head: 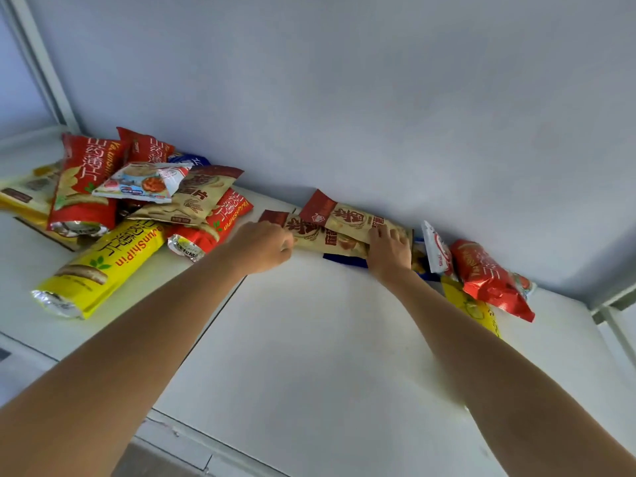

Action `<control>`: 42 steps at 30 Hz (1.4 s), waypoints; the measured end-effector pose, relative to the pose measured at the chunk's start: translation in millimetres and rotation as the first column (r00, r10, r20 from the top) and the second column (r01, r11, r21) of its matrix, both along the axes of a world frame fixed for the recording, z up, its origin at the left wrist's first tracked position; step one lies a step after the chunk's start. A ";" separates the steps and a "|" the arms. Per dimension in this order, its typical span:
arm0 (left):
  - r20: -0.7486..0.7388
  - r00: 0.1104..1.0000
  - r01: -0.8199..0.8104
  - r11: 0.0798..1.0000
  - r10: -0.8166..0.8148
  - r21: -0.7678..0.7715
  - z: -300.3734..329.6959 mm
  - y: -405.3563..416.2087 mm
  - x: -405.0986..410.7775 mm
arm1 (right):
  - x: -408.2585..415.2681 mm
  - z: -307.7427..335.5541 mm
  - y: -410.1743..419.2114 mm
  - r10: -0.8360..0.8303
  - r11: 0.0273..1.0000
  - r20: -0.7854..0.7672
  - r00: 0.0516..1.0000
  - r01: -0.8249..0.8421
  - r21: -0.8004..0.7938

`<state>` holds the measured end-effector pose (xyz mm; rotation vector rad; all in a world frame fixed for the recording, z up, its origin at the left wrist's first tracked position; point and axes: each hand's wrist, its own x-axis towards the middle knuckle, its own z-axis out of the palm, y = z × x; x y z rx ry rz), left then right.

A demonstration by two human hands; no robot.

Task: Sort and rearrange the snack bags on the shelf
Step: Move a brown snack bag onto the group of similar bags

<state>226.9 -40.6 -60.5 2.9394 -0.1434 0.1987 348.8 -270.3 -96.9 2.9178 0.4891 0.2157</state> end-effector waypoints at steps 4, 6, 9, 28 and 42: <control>-0.007 1.000 0.000 0.999 0.000 0.053 -3.5 4.8 -0.5 | 23.8 -1.7 -2.1 -0.020 0.998 0.043 0.999 0.017 0.063; -0.025 1.000 0.000 0.996 0.002 0.086 -1.4 4.7 -3.7 | 28.6 -1.4 -2.9 -0.011 0.994 0.064 0.998 0.003 0.112; -0.054 0.997 -0.063 0.998 0.062 -0.019 5.1 3.3 -4.6 | 27.3 8.0 -5.3 -0.007 0.967 0.095 0.995 -0.018 0.256; -0.057 0.998 -0.052 0.319 -0.006 -0.946 118.1 -12.5 -8.7 | -110.6 94.9 5.4 0.544 -0.200 -0.349 0.763 0.522 0.829; -0.017 0.956 -0.112 0.311 0.292 -0.944 138.1 36.6 -83.0 | -237.3 118.9 114.6 0.006 0.321 -0.007 1.000 0.005 0.947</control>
